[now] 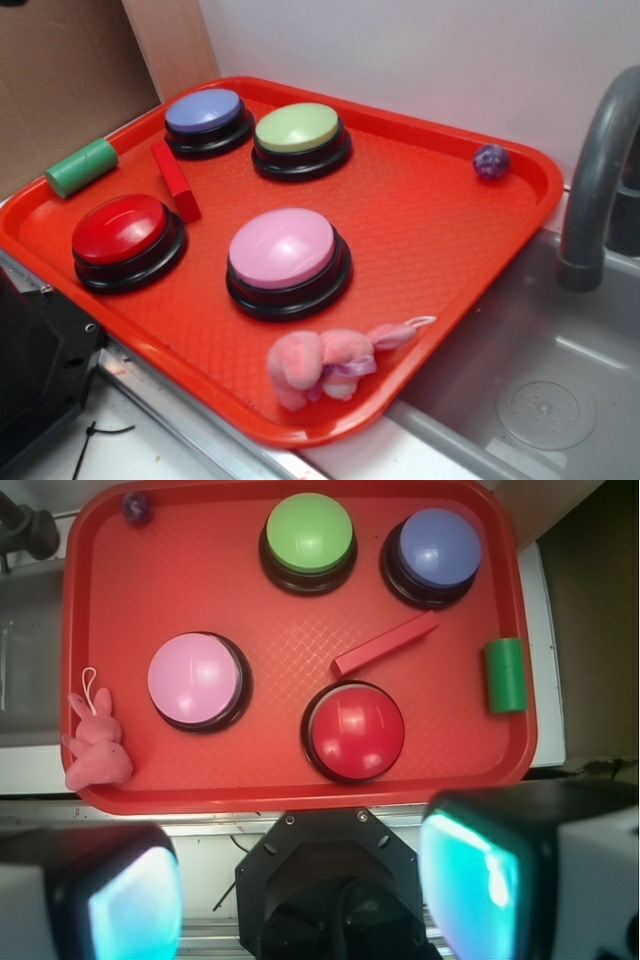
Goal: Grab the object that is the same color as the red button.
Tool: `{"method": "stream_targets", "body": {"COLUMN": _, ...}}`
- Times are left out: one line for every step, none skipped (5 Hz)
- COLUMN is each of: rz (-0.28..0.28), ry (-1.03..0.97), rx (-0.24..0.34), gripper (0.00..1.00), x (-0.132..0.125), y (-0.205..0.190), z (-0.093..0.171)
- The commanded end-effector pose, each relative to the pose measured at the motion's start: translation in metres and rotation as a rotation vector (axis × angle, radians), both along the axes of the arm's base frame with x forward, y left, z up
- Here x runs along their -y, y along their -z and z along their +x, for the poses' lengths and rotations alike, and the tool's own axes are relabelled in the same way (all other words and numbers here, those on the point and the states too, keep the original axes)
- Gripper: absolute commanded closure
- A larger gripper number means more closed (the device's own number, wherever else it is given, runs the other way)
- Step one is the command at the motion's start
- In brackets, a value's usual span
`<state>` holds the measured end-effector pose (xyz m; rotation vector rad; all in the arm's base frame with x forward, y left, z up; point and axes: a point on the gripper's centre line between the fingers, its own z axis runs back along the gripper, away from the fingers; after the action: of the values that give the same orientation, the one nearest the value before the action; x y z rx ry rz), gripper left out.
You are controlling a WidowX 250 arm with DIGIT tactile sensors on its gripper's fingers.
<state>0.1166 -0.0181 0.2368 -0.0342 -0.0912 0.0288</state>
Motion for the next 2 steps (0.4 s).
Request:
{"method": "stream_targets", "body": {"rz": 0.000, "ry": 0.000, "rx": 0.000, "gripper": 0.00, "x": 0.000, "y": 0.000, "z": 0.000}}
{"method": "stream_targets", "body": {"rz": -0.027, "ry": -0.115, "rx": 0.009, "gripper": 0.00, "x": -0.005, "y": 0.011, "z": 0.006}}
